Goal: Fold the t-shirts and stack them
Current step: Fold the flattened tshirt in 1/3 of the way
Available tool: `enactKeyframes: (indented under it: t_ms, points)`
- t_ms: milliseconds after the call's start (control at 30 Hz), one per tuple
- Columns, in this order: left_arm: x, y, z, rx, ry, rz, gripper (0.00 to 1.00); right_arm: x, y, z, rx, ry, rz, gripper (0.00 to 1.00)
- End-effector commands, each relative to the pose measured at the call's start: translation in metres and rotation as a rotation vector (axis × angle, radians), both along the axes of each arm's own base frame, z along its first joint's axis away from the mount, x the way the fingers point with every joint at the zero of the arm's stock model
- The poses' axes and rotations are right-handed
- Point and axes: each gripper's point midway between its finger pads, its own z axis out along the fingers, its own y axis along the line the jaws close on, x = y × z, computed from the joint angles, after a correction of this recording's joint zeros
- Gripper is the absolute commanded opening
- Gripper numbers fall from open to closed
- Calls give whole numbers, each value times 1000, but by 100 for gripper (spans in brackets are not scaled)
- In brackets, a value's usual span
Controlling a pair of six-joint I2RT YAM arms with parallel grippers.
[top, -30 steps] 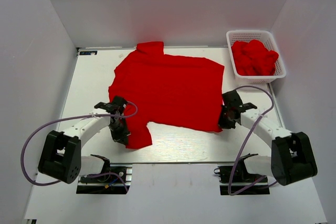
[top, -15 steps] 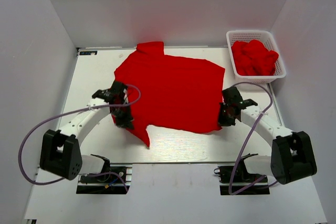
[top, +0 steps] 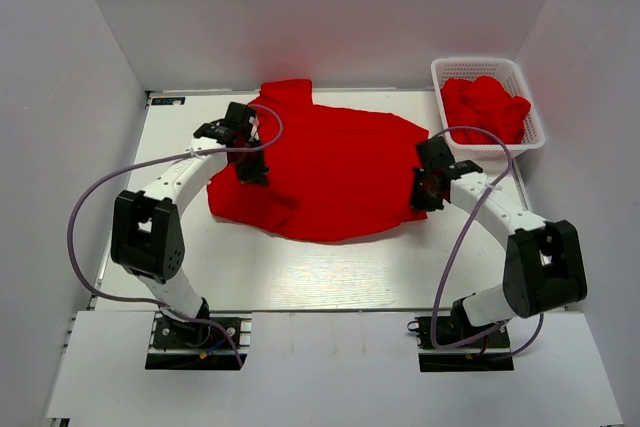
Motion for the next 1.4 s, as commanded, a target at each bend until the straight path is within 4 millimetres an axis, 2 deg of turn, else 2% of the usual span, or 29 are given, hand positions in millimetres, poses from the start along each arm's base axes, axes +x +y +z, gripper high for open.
enactKeyframes:
  t_ms: [0,167,233,433,533,700,800,867,933,1067,1133,1333,1367]
  points:
    - [43,6,33,35,-172,-3,0,20,-4,14,-37,-39,-6,0]
    - [71,9,41,86,-231,-60,0,41,3,24,-45,-59,28,0]
    - [80,15,40,105,-237,-61,0,48,1,25,-63,-52,25,0]
    - [108,18,59,103,-345,-79,0,59,-4,29,-95,-52,8,0]
    - [116,26,55,112,-349,-84,0,68,-6,34,-97,-63,2,0]
    - [134,37,63,107,-408,-62,0,76,-10,30,-127,-26,-13,0]
    - [143,34,61,87,-437,-99,0,82,-14,28,-127,-17,-30,0]
    - [150,34,67,73,-474,-110,0,85,-14,29,-122,-20,-38,0]
    - [154,37,60,74,-467,-114,0,89,-16,31,-127,-26,-51,0]
    - [163,35,61,54,-497,-145,0,92,-22,35,-133,-37,-74,0]
    - [170,35,68,43,-541,-164,0,92,-23,31,-129,-26,-74,0]
    - [185,40,59,31,-546,-158,0,101,-21,25,-110,-22,-84,0]
    - [186,38,63,25,-558,-174,0,101,-21,25,-109,-22,-87,0]
